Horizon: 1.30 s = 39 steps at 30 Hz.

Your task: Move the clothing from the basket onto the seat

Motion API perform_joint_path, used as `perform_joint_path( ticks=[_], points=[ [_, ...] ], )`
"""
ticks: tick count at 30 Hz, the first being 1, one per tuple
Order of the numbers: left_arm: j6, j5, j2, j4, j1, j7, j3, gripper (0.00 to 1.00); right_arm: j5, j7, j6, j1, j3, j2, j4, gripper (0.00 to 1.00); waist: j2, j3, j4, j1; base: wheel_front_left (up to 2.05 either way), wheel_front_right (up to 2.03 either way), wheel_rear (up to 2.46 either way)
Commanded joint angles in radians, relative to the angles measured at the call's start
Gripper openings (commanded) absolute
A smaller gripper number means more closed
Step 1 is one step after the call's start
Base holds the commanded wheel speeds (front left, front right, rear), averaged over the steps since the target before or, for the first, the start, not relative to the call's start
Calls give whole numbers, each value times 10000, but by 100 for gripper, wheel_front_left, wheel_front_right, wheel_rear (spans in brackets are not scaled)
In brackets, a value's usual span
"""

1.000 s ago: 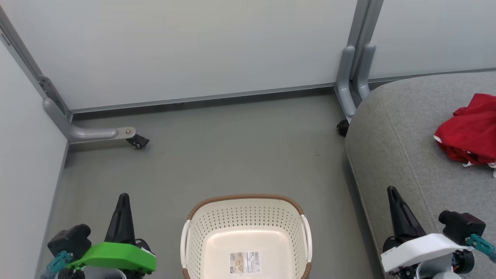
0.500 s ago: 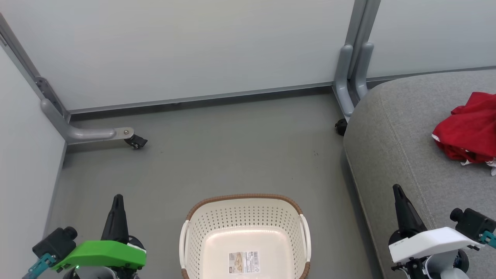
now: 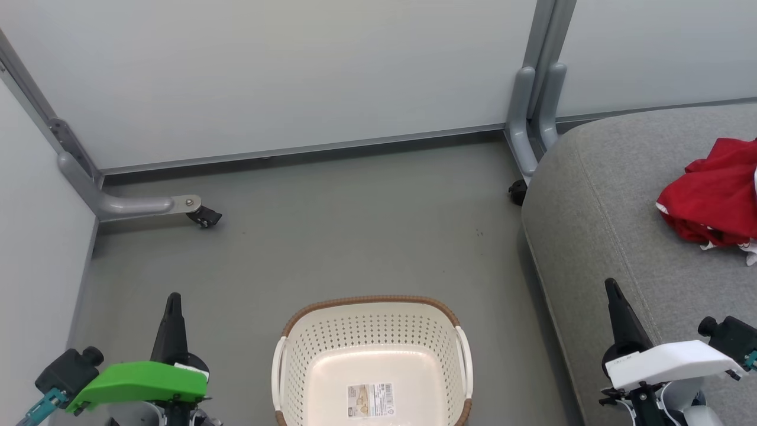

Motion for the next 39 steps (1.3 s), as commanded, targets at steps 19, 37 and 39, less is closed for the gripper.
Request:
perform_joint_path(
  ticks=[19, 37, 39],
  points=[
    [-145, -2258, 45, -141, -402, 594, 309, 0, 2355, 580, -5, -395, -255, -102, 131, 0, 0, 31, -97, 0, 0, 0, 0],
    [-205, -3898, 49, -137, -492, 1033, 518, 0, 4049, 1040, -5, -536, -443, -97, 290, 0, 0, 59, -186, 0, 0, 0, 0],
    [-216, -4066, 49, -138, -500, 1067, 536, 0, 4217, 1077, -5, -558, -462, -96, 305, 0, 0, 62, -196, 0, 0, 0, 0]
  ],
)
